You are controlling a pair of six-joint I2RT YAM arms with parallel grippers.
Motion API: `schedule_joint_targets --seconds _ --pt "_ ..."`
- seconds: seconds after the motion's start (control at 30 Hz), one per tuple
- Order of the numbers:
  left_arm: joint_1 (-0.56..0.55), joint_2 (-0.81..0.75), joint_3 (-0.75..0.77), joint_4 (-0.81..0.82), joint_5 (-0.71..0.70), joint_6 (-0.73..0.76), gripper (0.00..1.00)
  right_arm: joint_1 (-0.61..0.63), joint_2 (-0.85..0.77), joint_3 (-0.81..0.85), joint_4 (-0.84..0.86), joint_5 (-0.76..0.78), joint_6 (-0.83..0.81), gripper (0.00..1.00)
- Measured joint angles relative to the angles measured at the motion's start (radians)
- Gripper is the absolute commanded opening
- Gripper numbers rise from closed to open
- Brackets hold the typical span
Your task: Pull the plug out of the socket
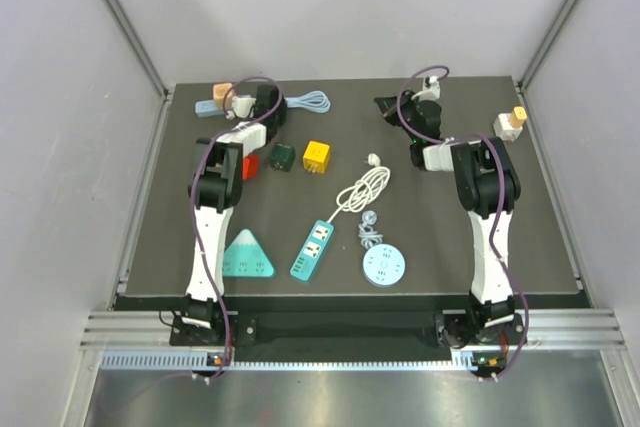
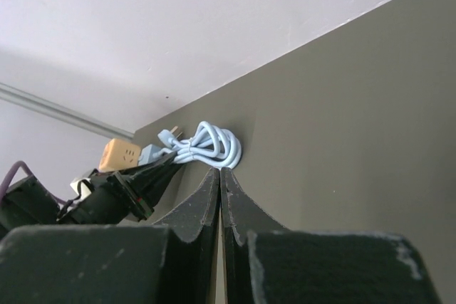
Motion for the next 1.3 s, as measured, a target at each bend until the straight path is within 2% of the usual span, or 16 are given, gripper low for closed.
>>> schedule_joint_targets --seconds 0.17,0.47,0.57,0.6,0.63,0.7,0.73,0.77,0.87,1.0,1.17,1.3 --pt "-0.04 -0.02 -0.04 0.031 -0.038 0.059 0.0 0.0 0.0 0.016 -0.03 -0.018 -0.008 0.0" --pt "-0.226 -0.142 -0.217 0.055 -0.105 0.105 0.0 -0.013 0.0 0.028 -0.058 -0.05 -0.019 0.0" --pt "-0.272 -0.151 -0.234 0.064 -0.098 0.116 0.22 -0.018 0.0 0.028 -0.07 -0.058 -0.02 0.0" --pt "-0.283 -0.156 -0.247 0.08 -0.093 0.123 0.33 -0.019 0.0 0.028 -0.072 -0.059 -0.02 0.0" --pt "-0.291 -0.16 -0.263 0.099 -0.087 0.137 0.53 -0.021 0.0 0.029 -0.076 -0.062 -0.021 0.0" --pt "-0.299 -0.17 -0.293 0.127 -0.06 0.162 0.74 -0.024 0.0 0.037 -0.088 -0.07 -0.021 0.0" --pt "-0.303 -0.177 -0.306 0.162 -0.048 0.172 0.92 -0.024 0.0 0.043 -0.095 -0.075 -0.021 0.0" --pt "-0.304 -0.19 -0.319 0.18 -0.031 0.193 0.99 -0.025 0.0 0.049 -0.097 -0.077 -0.021 0.0" --pt "-0.298 -0.247 -0.372 0.216 0.003 0.269 0.99 -0.025 0.0 0.074 -0.116 -0.092 -0.027 0.0" --pt "-0.268 -0.304 -0.407 0.231 0.084 0.442 0.98 -0.025 0.011 0.114 -0.134 -0.113 -0.035 0.0" --pt "-0.175 -0.311 -0.307 0.168 0.209 0.64 0.94 -0.023 0.036 0.166 -0.167 -0.146 -0.042 0.0" --pt "-0.073 -0.311 -0.266 0.164 0.281 0.759 0.98 -0.014 0.053 0.191 -0.185 -0.173 -0.048 0.0"
